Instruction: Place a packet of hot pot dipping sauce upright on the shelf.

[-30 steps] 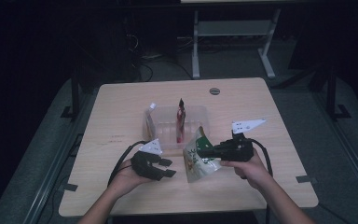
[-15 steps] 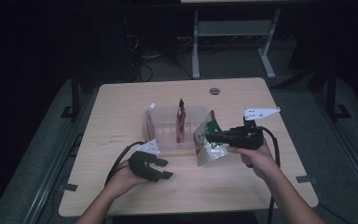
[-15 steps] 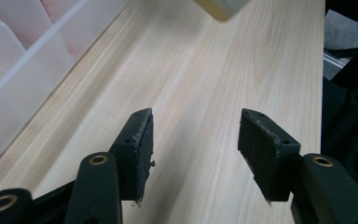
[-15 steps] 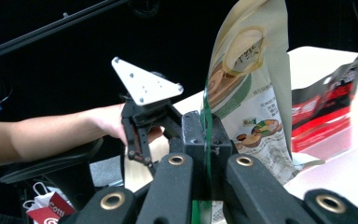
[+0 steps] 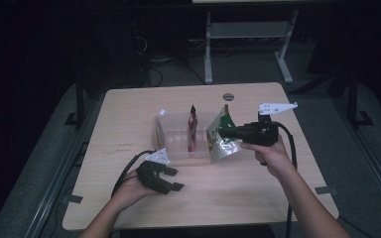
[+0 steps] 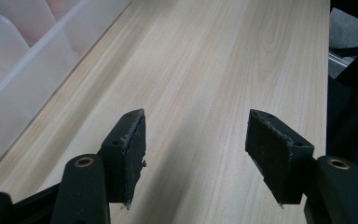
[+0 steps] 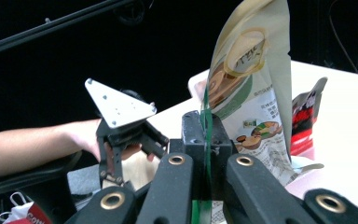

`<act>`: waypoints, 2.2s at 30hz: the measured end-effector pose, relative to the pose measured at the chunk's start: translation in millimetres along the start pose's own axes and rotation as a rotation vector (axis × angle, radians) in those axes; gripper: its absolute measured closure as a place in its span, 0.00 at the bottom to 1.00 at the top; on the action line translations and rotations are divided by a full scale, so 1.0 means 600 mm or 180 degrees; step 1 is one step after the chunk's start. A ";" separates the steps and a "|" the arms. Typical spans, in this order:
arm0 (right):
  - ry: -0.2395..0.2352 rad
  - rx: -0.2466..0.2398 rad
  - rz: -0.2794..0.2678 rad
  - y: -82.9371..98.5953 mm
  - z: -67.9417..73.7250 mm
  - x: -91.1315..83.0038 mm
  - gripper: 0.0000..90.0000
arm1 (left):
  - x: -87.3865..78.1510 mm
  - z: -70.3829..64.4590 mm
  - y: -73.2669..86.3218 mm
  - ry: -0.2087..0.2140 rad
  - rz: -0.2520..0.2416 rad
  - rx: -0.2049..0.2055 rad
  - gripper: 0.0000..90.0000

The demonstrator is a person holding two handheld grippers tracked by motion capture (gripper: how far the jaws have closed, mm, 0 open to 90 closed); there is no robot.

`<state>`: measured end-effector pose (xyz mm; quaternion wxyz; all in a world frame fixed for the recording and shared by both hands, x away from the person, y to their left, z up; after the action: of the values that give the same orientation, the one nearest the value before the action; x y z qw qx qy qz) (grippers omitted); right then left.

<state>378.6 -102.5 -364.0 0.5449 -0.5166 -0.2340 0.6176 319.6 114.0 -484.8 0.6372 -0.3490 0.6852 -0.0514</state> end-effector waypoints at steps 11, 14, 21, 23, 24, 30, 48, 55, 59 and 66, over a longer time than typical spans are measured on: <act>0.0080 0.0054 -0.0060 -0.027 -0.034 0.014 1.00 | 0.001 0.005 0.005 -0.0055 0.0046 0.0014 0.33; 0.0100 0.0085 -0.0069 -0.029 -0.048 0.019 1.00 | 0.002 0.007 0.007 -0.0079 0.0067 0.0023 0.30; 0.0145 0.0170 -0.0124 -0.031 -0.079 0.026 1.00 | 0.006 0.006 0.009 -0.0072 0.0094 0.0004 0.28; 0.0172 0.0176 -0.0100 -0.030 -0.084 0.028 1.00 | 0.007 0.006 0.009 -0.0067 0.0098 0.0003 0.28; 0.0193 0.0164 -0.0090 -0.030 -0.086 0.030 1.00 | 0.008 0.006 0.009 -0.0067 0.0099 0.0006 0.28; 0.0227 0.0156 -0.0070 -0.031 -0.094 0.040 1.00 | 0.009 0.005 0.009 -0.0061 0.0101 -0.0016 0.28; 0.0301 0.0246 0.0116 0.006 -0.120 0.080 1.00 | 0.016 0.004 0.011 -0.0091 0.0144 0.0063 0.27; 0.0302 0.0263 0.0076 0.005 -0.123 0.083 0.96 | 0.017 0.002 0.013 -0.0101 0.0204 0.0111 0.27; 0.0337 0.0244 0.0055 0.001 -0.121 0.075 0.84 | 0.018 0.003 0.013 -0.0092 0.0190 0.0099 0.27; 0.0463 0.0160 0.0163 0.002 -0.107 0.067 0.50 | 0.015 0.006 0.008 -0.0066 0.0114 0.0074 0.27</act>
<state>440.6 -83.7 -403.3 0.5573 -0.5521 -0.1650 0.5978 321.5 113.7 -495.6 0.6491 -0.3297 0.6841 -0.0443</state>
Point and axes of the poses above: each handheld gripper's, and its own axes: x roughly forward along the jaws, y roughly out of its underside, z roughly to its left, the point moved 8 cm from there along x, roughly forward along the jaws, and after that the axes turned 12 degrees about z, right-handed, at the moved point
